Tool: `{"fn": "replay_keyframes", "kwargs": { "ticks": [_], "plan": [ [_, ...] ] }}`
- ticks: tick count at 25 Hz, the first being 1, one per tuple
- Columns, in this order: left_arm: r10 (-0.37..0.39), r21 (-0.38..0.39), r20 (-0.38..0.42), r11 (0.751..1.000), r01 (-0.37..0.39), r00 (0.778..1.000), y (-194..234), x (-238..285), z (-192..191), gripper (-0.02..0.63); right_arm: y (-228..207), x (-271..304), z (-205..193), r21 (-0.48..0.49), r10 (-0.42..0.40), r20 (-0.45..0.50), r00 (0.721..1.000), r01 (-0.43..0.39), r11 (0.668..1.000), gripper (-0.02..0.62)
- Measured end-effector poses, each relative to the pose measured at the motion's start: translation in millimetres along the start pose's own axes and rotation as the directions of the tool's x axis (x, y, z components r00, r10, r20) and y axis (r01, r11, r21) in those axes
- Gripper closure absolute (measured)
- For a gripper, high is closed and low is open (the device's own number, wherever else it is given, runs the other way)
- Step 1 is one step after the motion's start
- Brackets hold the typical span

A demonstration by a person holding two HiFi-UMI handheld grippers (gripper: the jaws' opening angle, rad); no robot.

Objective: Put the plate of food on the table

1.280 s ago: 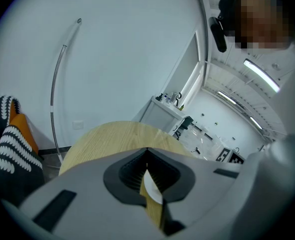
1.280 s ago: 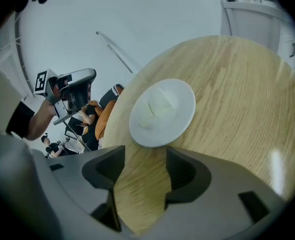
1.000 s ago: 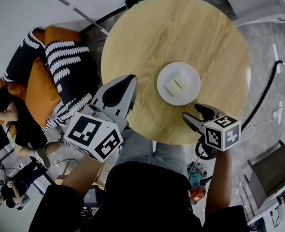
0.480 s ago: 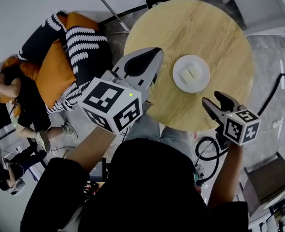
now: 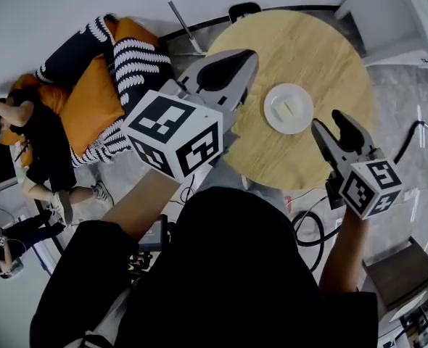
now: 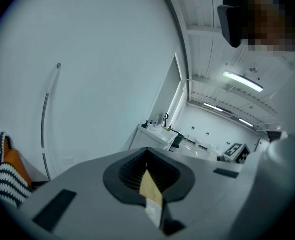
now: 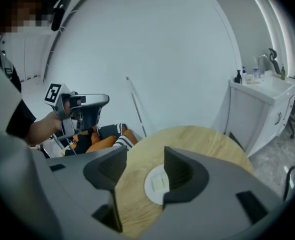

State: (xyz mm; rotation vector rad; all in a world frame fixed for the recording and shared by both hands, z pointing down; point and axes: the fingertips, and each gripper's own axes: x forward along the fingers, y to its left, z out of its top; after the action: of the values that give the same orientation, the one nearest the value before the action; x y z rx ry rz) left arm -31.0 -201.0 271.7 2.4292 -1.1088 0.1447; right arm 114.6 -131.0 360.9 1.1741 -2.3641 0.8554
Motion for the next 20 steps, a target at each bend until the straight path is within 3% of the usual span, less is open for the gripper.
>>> {"fn": "replay_keyframes", "kwargs": {
  "ticks": [6, 12, 16, 18, 20],
  "plan": [
    [-0.053, 0.094, 0.038, 0.994, 0.050, 0.998, -29.6, -7.1, 29.7, 0.600, 25.5, -30.9, 55.2, -0.069, -0.013, 0.172, 0.985, 0.026, 0.997, 0.357],
    [-0.104, 0.134, 0.054, 0.986, 0.096, 0.993, -50.4, -8.2, 47.1, 0.600, 36.5, -57.5, 93.0, -0.108, -0.041, 0.286, 0.957, 0.075, 0.991, 0.400],
    [-0.114, 0.151, 0.071, 0.983, 0.102, 0.991, -56.0, -8.4, 58.5, 0.600, 38.6, -67.9, 106.6, -0.104, -0.056, 0.330, 0.942, 0.096, 0.990, 0.480],
    [-0.120, 0.159, 0.077, 0.982, 0.107, 0.990, -58.6, -9.6, 62.7, 0.600, 39.4, -72.0, 110.4, -0.092, -0.066, 0.350, 0.935, 0.104, 0.990, 0.567],
    [-0.125, 0.167, 0.081, 0.980, 0.110, 0.989, -60.5, -11.3, 66.2, 0.600, 41.6, -73.4, 111.5, -0.084, -0.061, 0.358, 0.932, 0.097, 0.992, 0.588]
  ]
}}
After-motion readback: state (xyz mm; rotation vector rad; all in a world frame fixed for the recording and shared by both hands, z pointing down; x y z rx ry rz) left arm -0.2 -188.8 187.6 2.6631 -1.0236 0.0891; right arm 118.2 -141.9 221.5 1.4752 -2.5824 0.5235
